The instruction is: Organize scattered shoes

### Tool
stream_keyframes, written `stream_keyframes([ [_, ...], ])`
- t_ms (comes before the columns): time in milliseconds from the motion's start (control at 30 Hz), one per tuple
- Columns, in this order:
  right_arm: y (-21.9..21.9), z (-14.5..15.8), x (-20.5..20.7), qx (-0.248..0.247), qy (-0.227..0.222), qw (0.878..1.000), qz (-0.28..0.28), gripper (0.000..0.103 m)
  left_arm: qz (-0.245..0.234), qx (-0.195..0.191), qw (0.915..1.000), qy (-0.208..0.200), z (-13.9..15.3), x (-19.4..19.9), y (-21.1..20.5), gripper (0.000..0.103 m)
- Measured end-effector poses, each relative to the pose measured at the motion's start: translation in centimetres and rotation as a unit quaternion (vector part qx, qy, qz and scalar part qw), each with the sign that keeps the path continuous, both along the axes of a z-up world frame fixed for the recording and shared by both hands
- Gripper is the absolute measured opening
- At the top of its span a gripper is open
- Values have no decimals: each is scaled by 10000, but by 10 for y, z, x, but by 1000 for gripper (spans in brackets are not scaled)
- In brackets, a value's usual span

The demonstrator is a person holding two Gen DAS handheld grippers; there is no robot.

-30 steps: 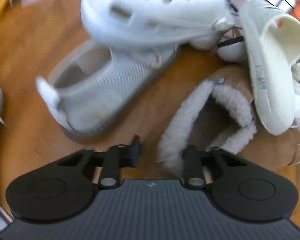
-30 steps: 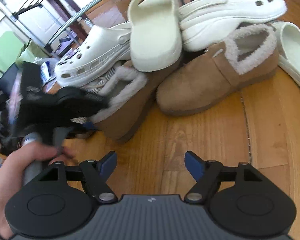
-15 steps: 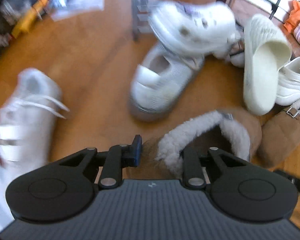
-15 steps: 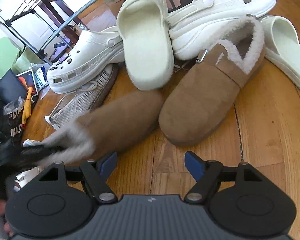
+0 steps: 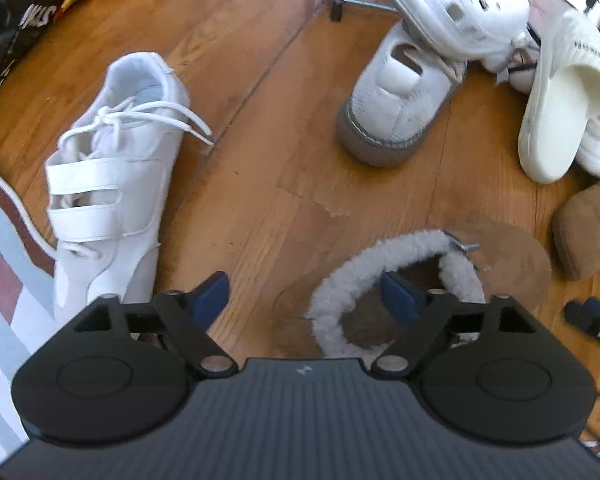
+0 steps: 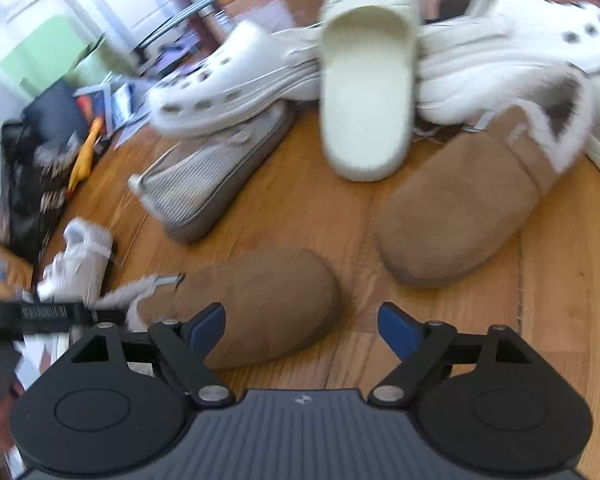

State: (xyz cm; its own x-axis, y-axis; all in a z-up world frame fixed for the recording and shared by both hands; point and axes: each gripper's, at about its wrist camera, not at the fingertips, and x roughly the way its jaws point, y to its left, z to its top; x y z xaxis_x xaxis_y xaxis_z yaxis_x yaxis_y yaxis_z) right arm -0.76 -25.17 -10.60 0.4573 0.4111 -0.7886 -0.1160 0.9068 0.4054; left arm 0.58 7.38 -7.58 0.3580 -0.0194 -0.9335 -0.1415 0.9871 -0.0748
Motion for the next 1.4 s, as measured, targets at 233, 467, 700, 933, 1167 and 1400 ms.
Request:
stream_keyframes([
  [233,29,2,-5,101,195,9989,404,88,82,-69,9999,75,-7,5,6,95],
  [467,56,22,4,-505,-116,9944,921,94,52,208,9997,131,-9,-2,8,99],
  [700,66,13,3,-84,-62,9995,303,93,153,-370,9990,195,-12,-3,22,100],
  [933,116,5,10,-1790,-954,9554,2147,94,293,-319,9990,69,-2,-8,33,102],
  [1167,131,-4,24,-2117,-1023,9352,2647,37,383,-562,9973,278,-11,-6,37,103],
  [1400,104,11,40,-1206,-509,9788,1575,29,336,-776,9964,2,2,-11,34,103],
])
